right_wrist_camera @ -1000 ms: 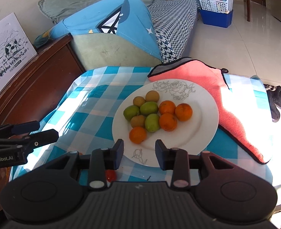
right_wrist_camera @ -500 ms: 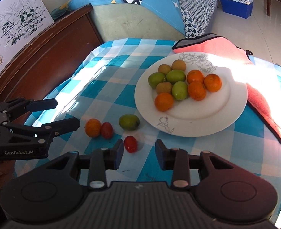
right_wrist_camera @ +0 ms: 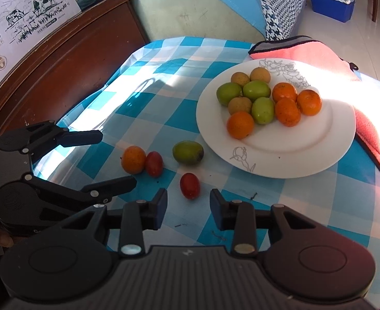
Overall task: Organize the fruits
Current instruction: 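Grasp the orange with the left gripper while the right gripper grasps a small red fruit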
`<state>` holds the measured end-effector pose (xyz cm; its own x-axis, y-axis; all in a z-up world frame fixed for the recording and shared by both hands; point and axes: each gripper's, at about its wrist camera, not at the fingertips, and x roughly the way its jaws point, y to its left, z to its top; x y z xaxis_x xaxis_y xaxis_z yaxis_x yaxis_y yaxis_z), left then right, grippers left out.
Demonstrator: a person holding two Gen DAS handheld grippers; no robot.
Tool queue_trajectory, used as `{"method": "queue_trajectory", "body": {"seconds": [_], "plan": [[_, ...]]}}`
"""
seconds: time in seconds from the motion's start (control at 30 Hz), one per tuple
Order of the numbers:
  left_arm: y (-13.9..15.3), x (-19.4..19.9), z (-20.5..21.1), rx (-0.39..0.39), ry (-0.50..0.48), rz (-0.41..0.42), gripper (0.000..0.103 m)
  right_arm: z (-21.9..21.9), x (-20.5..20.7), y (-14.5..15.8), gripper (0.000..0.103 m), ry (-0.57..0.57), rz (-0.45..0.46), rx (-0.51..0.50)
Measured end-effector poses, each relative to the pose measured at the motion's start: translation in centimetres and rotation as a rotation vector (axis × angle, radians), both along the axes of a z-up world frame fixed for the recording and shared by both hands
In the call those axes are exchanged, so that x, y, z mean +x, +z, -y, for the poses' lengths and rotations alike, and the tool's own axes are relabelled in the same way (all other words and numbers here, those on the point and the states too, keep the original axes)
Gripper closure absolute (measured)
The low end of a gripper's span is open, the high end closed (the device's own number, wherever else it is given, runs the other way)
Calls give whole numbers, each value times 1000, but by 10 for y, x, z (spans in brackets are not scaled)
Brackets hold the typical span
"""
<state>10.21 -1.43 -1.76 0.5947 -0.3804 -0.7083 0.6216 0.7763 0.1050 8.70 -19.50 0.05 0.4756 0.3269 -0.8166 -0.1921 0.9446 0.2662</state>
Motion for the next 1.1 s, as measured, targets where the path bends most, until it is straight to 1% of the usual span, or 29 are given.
{"method": "queue_trajectory", "body": {"seconds": [0.13,0.23,0.33,0.37,0.47,0.53,0.63,0.67,0.7,0.73,0.8,0.87,0.97,1.1], "plan": [[-5,4,2,8,-14,1,25,-4,2,-3,66,8,-6,-12],[-9,6,3,3,-33,4,25,-6,3,-5,66,8,-2,-25],[-13,9,4,-8,-48,-8,27,-7,5,-6,66,8,-3,-33],[-15,12,5,-9,-51,-17,29,-8,5,-7,66,9,-4,-36],[-20,17,5,-9,-55,-46,39,-11,6,-8,66,20,3,-61],[-21,19,3,-34,-53,-64,41,-13,7,-9,66,26,8,-72],[-22,19,3,-47,-57,-72,46,-16,7,-10,66,34,16,-88],[-22,19,3,-50,-60,-73,50,-17,8,-10,66,36,19,-94],[-22,19,3,-55,-64,-78,57,-18,8,-11,66,39,20,-99],[-21,19,4,-61,-69,-87,61,-19,7,-11,67,41,22,-104],[-20,18,5,-61,-66,-88,68,-20,7,-12,72,45,30,-117],[-20,17,5,-61,-65,-85,72,-20,6,-11,77,46,36,-124],[-19,17,4,-67,-46,-94,73,-20,7,-12,85,50,38,-121],[-17,17,3,-63,-32,-91,73,-22,6,-11,86,63,42,-123]]}}
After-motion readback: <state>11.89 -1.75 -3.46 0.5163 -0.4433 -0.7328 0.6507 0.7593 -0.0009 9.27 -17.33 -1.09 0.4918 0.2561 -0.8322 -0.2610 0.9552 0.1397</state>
